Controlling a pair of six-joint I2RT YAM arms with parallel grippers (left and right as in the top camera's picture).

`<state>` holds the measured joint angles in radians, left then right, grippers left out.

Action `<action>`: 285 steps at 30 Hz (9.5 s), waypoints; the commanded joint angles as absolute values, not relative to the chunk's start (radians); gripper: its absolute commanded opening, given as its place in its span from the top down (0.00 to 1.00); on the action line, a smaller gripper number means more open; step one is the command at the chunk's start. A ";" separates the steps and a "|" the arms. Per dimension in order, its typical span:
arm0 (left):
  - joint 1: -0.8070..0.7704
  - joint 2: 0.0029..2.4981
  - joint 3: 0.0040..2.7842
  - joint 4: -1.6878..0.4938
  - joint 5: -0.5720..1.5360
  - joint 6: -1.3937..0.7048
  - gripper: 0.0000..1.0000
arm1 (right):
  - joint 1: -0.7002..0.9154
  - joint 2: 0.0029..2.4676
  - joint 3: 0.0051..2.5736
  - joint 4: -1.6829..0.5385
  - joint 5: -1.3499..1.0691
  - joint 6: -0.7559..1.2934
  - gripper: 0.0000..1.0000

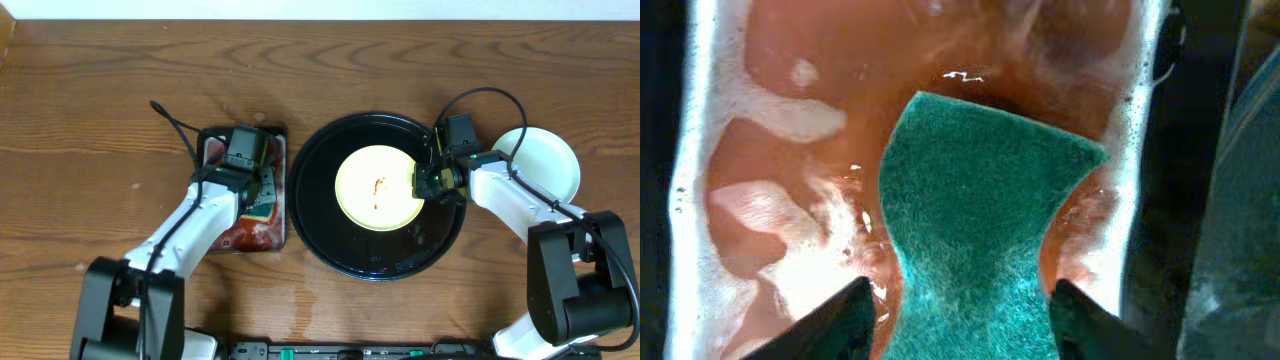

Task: Clean dirty plates on tray and stack at the side
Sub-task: 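Slide the yellow plate to the tray center with the right gripper, then lift the wet sponge with the left gripper above the water tray, then carry the green sponge with the left gripper onto the yellow plate, then scrub the yellow plate with the sponge while the right gripper holds it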

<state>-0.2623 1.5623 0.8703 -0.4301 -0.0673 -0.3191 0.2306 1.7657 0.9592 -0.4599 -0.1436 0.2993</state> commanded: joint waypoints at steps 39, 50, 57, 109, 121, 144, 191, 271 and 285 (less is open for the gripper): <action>-0.250 1.517 0.870 -0.454 -0.034 -0.353 0.93 | 0.237 1.769 0.939 -0.475 -0.162 0.299 0.99; -0.160 1.360 0.870 -0.466 0.139 -0.333 0.93 | 0.237 1.769 0.939 -0.475 -0.161 0.298 0.99; -0.073 1.352 0.870 -0.465 0.329 -0.268 0.93 | 0.237 1.769 0.939 -0.474 -0.157 0.298 0.99; 0.213 1.080 0.636 -0.263 0.695 -0.141 0.93 | 0.237 1.769 0.939 -0.479 -0.136 0.299 0.99; 0.212 1.137 0.636 -0.118 0.710 -0.190 0.93 | 0.237 1.769 0.939 -0.479 -0.136 0.299 0.99; 0.212 1.136 0.636 -0.009 0.831 -0.239 0.93 | 0.237 1.769 0.939 -0.472 -0.135 0.299 0.99; -0.025 1.224 0.636 -0.091 0.381 -0.238 0.93 | 0.276 1.769 0.939 -0.476 -0.140 0.281 0.99; -0.690 1.720 0.840 0.257 0.171 -0.540 0.92 | 0.348 1.769 0.939 -0.501 -0.124 0.265 0.99; -0.670 1.834 0.840 0.141 0.092 -0.398 0.93 | 0.348 1.769 0.939 -0.506 -0.124 0.265 0.99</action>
